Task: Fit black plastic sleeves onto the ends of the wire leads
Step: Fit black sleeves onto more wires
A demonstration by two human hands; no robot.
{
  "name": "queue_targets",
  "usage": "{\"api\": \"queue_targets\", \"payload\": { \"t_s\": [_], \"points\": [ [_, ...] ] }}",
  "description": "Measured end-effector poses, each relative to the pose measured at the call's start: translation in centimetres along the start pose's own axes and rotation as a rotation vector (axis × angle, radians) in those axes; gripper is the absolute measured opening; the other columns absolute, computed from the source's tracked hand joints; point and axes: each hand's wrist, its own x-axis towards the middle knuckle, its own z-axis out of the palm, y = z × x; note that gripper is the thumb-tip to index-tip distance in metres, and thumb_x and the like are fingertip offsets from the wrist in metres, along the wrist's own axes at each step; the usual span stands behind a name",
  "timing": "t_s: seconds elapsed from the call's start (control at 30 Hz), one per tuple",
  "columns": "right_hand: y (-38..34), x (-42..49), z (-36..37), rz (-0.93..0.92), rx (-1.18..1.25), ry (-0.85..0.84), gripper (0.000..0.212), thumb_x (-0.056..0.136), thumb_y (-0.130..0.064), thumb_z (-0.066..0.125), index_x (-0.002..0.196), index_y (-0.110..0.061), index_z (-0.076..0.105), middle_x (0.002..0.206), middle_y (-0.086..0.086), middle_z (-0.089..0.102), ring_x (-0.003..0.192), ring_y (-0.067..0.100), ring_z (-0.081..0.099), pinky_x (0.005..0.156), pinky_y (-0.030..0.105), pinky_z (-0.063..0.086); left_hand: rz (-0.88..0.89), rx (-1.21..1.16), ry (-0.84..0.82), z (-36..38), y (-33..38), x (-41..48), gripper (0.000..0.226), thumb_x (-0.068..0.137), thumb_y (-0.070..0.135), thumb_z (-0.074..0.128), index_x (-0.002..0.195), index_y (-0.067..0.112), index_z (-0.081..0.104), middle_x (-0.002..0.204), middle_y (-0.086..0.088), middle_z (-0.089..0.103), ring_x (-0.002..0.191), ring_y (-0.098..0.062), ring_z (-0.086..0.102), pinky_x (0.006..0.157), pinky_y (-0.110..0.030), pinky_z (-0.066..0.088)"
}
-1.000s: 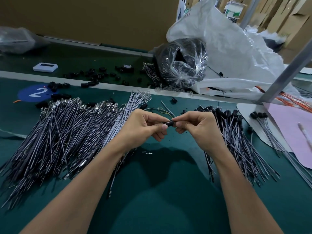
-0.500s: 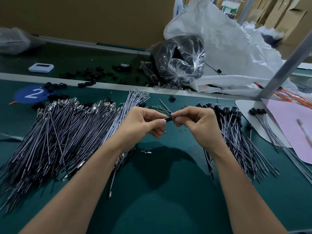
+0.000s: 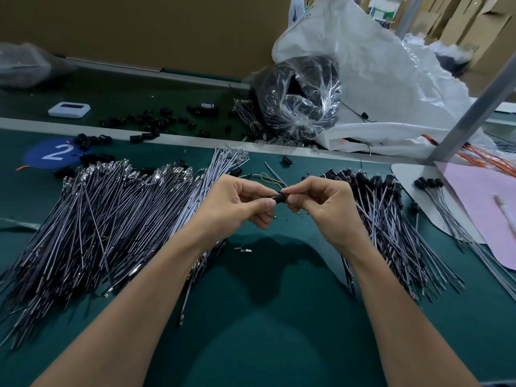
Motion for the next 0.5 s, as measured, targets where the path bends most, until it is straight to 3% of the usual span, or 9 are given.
{"api": "queue_targets", "payload": {
  "t_s": [0.5],
  "points": [
    [0.27, -0.21, 0.15, 0.037, 0.068, -0.005, 0.022, 0.084, 0.011, 0.066, 0.084, -0.01, 0.072, 0.065, -0.001, 0.069, 0.057, 0.011, 0.06, 0.06, 0.02, 0.051, 0.012, -0.025, 0.035, 0.27, -0.2, 0.06, 0.018, 0.085, -0.007, 0.066, 0.091, 0.009, 0.073, 0.066, -0.007, 0.072, 0.059, -0.016, 0.069, 0.059, -0.023, 0.057]
  ]
}}
